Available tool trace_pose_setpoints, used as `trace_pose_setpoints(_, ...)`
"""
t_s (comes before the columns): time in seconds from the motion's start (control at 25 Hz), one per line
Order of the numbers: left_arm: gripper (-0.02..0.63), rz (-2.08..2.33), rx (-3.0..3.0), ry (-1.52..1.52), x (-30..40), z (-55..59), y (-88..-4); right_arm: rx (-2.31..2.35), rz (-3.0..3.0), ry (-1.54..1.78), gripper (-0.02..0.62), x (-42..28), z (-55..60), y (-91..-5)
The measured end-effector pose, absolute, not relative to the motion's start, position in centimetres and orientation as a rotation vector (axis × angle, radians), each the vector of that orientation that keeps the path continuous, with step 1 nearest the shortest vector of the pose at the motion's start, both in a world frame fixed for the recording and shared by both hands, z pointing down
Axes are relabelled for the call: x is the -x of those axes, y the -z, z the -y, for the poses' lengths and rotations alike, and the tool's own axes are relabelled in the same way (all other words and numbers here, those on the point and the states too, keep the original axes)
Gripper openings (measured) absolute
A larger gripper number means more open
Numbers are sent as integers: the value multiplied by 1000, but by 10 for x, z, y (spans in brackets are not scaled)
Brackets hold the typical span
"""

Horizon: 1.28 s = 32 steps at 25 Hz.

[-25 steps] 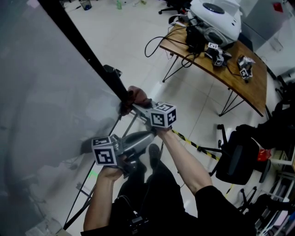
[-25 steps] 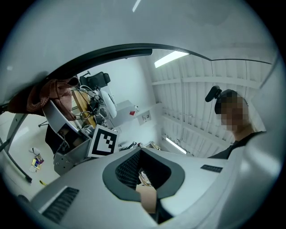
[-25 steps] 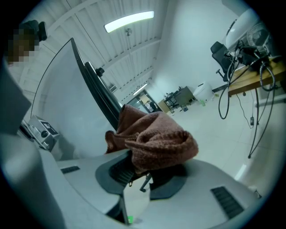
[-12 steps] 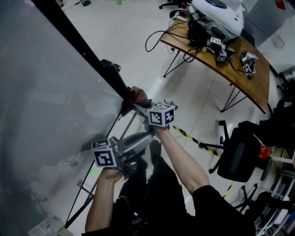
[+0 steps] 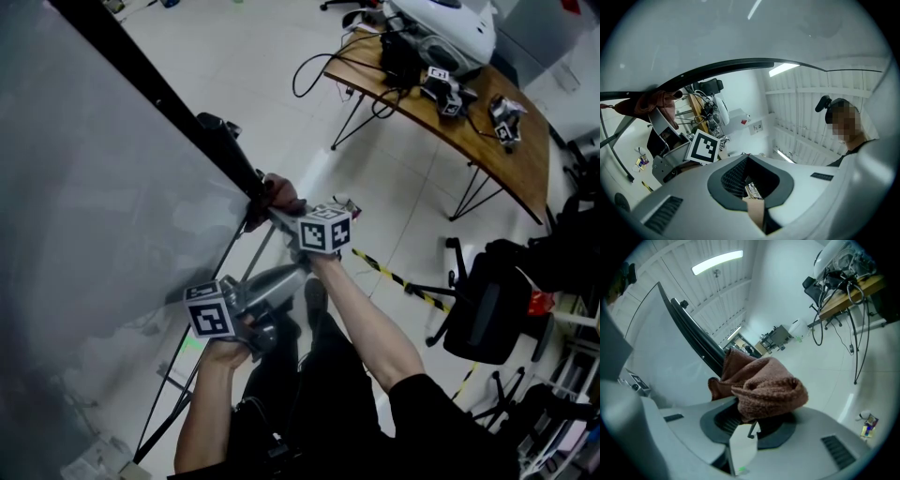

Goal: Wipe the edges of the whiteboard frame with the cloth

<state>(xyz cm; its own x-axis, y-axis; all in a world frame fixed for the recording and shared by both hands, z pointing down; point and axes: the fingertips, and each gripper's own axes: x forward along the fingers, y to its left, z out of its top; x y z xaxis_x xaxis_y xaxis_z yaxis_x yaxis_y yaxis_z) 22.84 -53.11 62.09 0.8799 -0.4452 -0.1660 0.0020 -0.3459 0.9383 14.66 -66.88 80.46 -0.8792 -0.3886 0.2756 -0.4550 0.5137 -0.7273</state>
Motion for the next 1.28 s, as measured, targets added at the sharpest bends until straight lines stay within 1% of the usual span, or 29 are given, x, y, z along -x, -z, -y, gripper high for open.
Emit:
trace_pose_setpoints(0.6,-3,358,-1828,485,-218,525,-641,-737,2605,-1335,87,-124,656,-841)
trace_pose_setpoints(1.0,-3,374,-1811,474,-211,522,-648,-679,2683,-1250,87,-110,645,-834)
trace_pose_setpoints(1.28,-3,366,-1812,466,-209,519,-648,-493,2712,-1244,86,-90,610,-829)
